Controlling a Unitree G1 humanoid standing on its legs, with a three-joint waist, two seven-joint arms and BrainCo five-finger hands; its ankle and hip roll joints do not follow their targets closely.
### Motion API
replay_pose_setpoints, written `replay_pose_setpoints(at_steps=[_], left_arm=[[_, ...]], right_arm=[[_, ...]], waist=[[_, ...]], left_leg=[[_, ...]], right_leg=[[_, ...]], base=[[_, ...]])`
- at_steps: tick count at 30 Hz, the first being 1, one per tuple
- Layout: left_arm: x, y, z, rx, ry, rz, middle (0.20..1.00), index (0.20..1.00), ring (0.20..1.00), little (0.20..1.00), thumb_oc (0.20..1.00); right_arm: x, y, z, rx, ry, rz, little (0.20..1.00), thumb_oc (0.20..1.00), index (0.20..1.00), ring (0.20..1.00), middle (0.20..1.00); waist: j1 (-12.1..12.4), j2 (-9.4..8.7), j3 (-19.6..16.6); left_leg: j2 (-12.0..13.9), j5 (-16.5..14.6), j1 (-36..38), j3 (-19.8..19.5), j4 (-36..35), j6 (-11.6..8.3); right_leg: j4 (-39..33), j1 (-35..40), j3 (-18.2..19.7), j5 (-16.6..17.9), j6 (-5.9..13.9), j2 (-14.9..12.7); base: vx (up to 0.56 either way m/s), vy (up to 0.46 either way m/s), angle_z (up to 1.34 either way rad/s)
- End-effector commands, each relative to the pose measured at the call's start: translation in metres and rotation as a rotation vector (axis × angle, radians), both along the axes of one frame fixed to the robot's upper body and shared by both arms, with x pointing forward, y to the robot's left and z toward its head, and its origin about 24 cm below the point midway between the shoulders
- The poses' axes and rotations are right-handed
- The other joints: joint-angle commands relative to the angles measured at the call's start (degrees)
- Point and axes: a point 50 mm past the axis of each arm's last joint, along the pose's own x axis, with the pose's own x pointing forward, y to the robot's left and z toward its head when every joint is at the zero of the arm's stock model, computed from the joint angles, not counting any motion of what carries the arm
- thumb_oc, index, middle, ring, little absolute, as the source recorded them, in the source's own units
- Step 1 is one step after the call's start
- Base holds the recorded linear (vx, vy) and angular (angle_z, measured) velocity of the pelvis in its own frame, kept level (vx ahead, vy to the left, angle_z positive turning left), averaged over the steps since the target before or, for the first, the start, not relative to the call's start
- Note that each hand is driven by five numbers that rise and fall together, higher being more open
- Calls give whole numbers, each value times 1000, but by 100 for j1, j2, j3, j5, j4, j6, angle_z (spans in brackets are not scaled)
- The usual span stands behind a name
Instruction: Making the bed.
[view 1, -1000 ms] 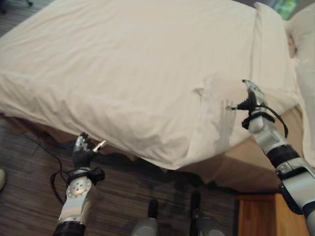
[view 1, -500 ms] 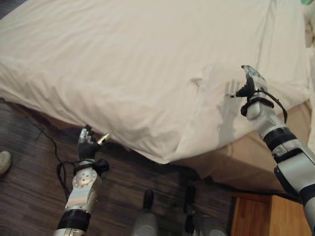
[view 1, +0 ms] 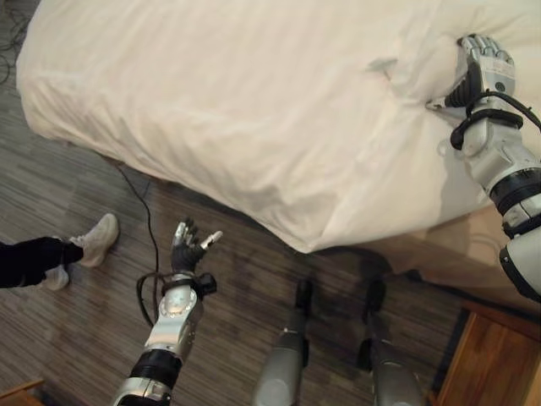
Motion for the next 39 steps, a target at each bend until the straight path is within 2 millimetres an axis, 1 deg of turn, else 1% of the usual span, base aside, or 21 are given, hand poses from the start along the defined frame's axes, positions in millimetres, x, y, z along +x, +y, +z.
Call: replay_pose_setpoints(at_steps=[1, 2, 4, 5, 8, 9, 10, 14, 15, 16, 19, 20, 21, 23, 26, 27, 29, 31, 35, 36, 39], left_arm=[[22, 2, 48, 52, -189, -18, 1000, 1000, 1000, 1000, 1000], [25, 0, 49, 45, -189, -11, 1000, 1000, 1000, 1000, 1000], [25, -3, 45, 32, -166, -12, 1000, 1000, 1000, 1000, 1000], [24, -3, 40, 15, -141, -10, 1000, 1000, 1000, 1000, 1000], [23, -4, 38, 12, -123, -14, 1000, 1000, 1000, 1000, 1000], [23, -5, 38, 14, -122, -15, 1000, 1000, 1000, 1000, 1000], [20, -5, 33, 8, -100, -19, 1000, 1000, 1000, 1000, 1000], [11, -7, 13, 13, -10, -33, 1000, 1000, 1000, 1000, 1000], [11, -8, 9, 9, 8, -38, 1000, 1000, 1000, 1000, 1000], [12, -11, 6, 5, 21, -55, 1000, 1000, 1000, 1000, 1000], [10, -17, 0, 18, 53, -80, 1000, 1000, 1000, 1000, 1000], [7, -17, -4, 15, 64, -76, 1000, 1000, 1000, 1000, 1000], [3, -15, -8, 7, 77, -64, 1000, 1000, 1000, 1000, 1000], [-6, -11, -16, -4, 104, -43, 1000, 1000, 1000, 1000, 1000], [-19, -13, -28, -45, 140, -22, 1000, 1000, 1000, 1000, 1000], [-22, -13, -32, -60, 148, -13, 1000, 1000, 1000, 1000, 1000], [-27, -16, -36, -91, 159, -10, 1000, 1000, 1000, 1000, 1000], [-31, -17, -40, -126, 168, -15, 1000, 1000, 1000, 1000, 1000], [-28, -28, -42, -156, 168, -43, 1000, 1000, 1000, 1000, 1000], [-28, -28, -42, -157, 168, -43, 1000, 1000, 1000, 1000, 1000], [-29, -30, -40, -180, 155, -50, 1000, 1000, 1000, 1000, 1000]], right_arm=[[2, 25, 21, 71, -71, 101, 200, 200, 200, 200, 200], [3, 34, 6, 161, -60, 149, 200, 200, 200, 200, 200], [0, 39, -5, 211, -54, 196, 200, 200, 200, 200, 200], [-7, 42, -25, 200, -24, 231, 200, 200, 200, 200, 200], [-22, 37, -49, 232, -1, 266, 200, 200, 200, 200, 200], [-23, 37, -50, 234, 0, 264, 200, 200, 200, 200, 200], [-29, 32, -71, 274, 39, 256, 200, 200, 200, 200, 200], [-39, 26, -116, 346, 150, 211, 200, 200, 200, 200, 200], [-41, 27, -130, 369, 180, 199, 200, 200, 200, 200, 200], [-44, 27, -147, 398, 225, 182, 200, 200, 200, 200, 200], [-59, 36, -189, 475, 328, 169, 200, 200, 200, 200, 200], [-67, 38, -206, 500, 367, 157, 325, 325, 325, 325, 325], [-74, 38, -218, 512, 397, 146, 1000, 1000, 1000, 1000, 1000], [-90, 34, -245, 537, 474, 102, 1000, 1000, 1000, 1000, 1000], [-117, 27, -287, 517, 617, 4, 1000, 1000, 1000, 1000, 1000], [-130, 23, -307, 520, 686, -55, 1000, 1000, 1000, 1000, 1000], [-147, 16, -329, 511, 778, -130, 1000, 1000, 1000, 1000, 1000], [-171, -3, -350, 514, 881, -244, 1000, 1000, 1000, 1000, 1000], [-194, -33, -363, 517, 949, -402, 1000, 1000, 1000, 1000, 1000], [-194, -34, -363, 517, 948, -402, 1000, 1000, 1000, 1000, 1000], [-211, -69, -360, 475, 959, -532, 1000, 1000, 1000, 1000, 1000]], waist=[[93, -575, 153], [88, -694, 223], [-23, -800, 234], [-345, -868, 140], [-766, -1064, 57], [-747, -1072, 64], [-876, -1157, 31], [-1006, -1289, 83], [-1028, -1287, 123], [-1027, -1252, 185], [-1041, -1180, 186], [-1027, -1154, 145], [-996, -1140, 81], [-939, -1161, -74], [-860, -1232, -280], [-862, -1227, -326], [-883, -1192, -369], [-947, -1173, -367], [-1081, -1069, -349], [-1082, -1064, -350], [-1168, -935, -349]], left_leg=[[29, -305, 603, -464, 5, -231], [24, -476, 779, -578, 5, -164], [39, -662, 1032, -388, 5, -67], [23, -826, 1433, 44, 5, 70], [-173, -1058, 1910, 476, 5, 294], [-176, -1062, 1928, 487, 5, 297], [-271, -1152, 2113, 644, 5, 386], [-316, -1254, 2420, 980, 5, 502], [-276, -1231, 2445, 1028, 5, 527], [-225, -1218, 2505, 1064, 5, 553], [-201, -1166, 2516, 1202, 5, 640], [-176, -1157, 2531, 1284, 5, 663], [-162, -1147, 2524, 1344, 5, 676], [-155, -1121, 2495, 1502, 5, 666], [-182, -1096, 2486, 1721, 5, 621], [-157, -1088, 2491, 1815, 5, 594], [-60, -1057, 2489, 1923, 5, 538], [-15, -1023, 2490, 1928, 5, 489], [88, -933, 2454, 1958, 5, 383], [92, -932, 2453, 1955, 5, 380], [199, -841, 2410, 1954, 5, 288]], right_leg=[[92, 629, 529, -1051, 635, -253], [92, 714, 734, -1050, 610, -212], [92, 846, 838, -1022, 613, -227], [92, 1034, 896, -943, 634, -312], [92, 1197, 1073, -730, 739, -416], [92, 1210, 1085, -731, 742, -417], [92, 1271, 1108, -619, 824, -478], [193, 1376, 977, -320, 1073, -637], [339, 1367, 954, -345, 1092, -658], [569, 1407, 961, -539, 1050, -649], [1144, 1635, 1000, -947, 837, -623], [1317, 1777, 928, -1062, 797, -652], [1403, 1876, 846, -1117, 738, -703], [1362, 2178, 646, -1174, 740, -834], [752, 2518, 494, -1109, 824, -992], [496, 2548, 457, -1069, 860, -1014], [281, 2560, 515, -993, 864, -976], [150, 2573, 600, -1005, 834, -936], [92, 2540, 650, -1107, 809, -834], [92, 2540, 647, -1107, 806, -831], [92, 2537, 606, -1217, 758, -721]], base=[[-74, 51, -35], [-83, 60, -41], [-103, 175, -61], [-107, 340, -57], [-148, 348, -56], [-164, 228, -60], [-176, 211, -47], [-220, 147, -44], [-249, 41, -62], [-275, 56, -58], [-206, 50, -55], [-126, 9, -16], [-85, -7, -17], [-53, -41, -35], [-17, -89, -60], [29, -156, -53], [47, -195, -24], [58, -173, -1], [22, -150, -17], [18, -142, -2], [17, -137, 4]])
